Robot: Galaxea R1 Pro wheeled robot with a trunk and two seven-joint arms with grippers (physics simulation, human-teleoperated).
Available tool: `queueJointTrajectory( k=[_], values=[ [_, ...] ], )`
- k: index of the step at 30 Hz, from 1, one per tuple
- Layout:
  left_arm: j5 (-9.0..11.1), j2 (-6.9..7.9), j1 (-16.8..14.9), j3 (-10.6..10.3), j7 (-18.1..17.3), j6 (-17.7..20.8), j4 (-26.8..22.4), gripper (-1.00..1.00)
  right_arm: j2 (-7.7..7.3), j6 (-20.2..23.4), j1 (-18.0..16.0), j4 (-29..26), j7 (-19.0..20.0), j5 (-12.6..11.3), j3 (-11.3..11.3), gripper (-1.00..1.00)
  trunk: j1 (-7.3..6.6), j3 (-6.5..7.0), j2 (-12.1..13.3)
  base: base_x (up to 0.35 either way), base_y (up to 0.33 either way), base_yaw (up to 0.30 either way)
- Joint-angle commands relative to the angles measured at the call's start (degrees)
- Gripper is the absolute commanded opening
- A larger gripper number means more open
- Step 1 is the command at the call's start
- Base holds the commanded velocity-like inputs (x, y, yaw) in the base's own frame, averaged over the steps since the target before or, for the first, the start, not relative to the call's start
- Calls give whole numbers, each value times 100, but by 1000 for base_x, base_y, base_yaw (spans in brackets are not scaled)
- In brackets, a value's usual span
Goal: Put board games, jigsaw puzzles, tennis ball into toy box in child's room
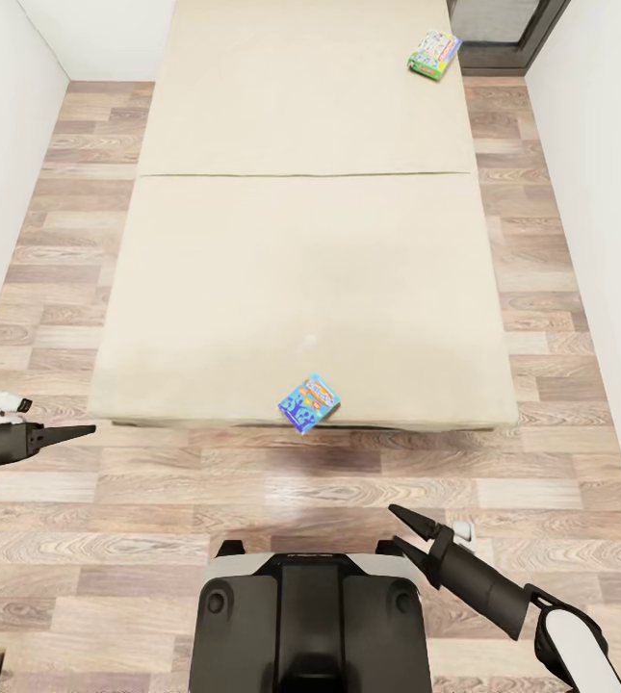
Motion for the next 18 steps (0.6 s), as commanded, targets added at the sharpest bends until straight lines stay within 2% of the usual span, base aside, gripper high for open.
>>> queueJointTrajectory(
  k=[1,18],
  values=[
    [-3,1,-2,-1,-23,61,0,100,0,-2,-2,0,35,34,-7,100,1,-5,-8,-141,61,0],
    [-3,1,-2,-2,-23,59,0,100,0,-64,-2,0,32,40,11,100,1,-5,-8,-24,11,0]
  ],
)
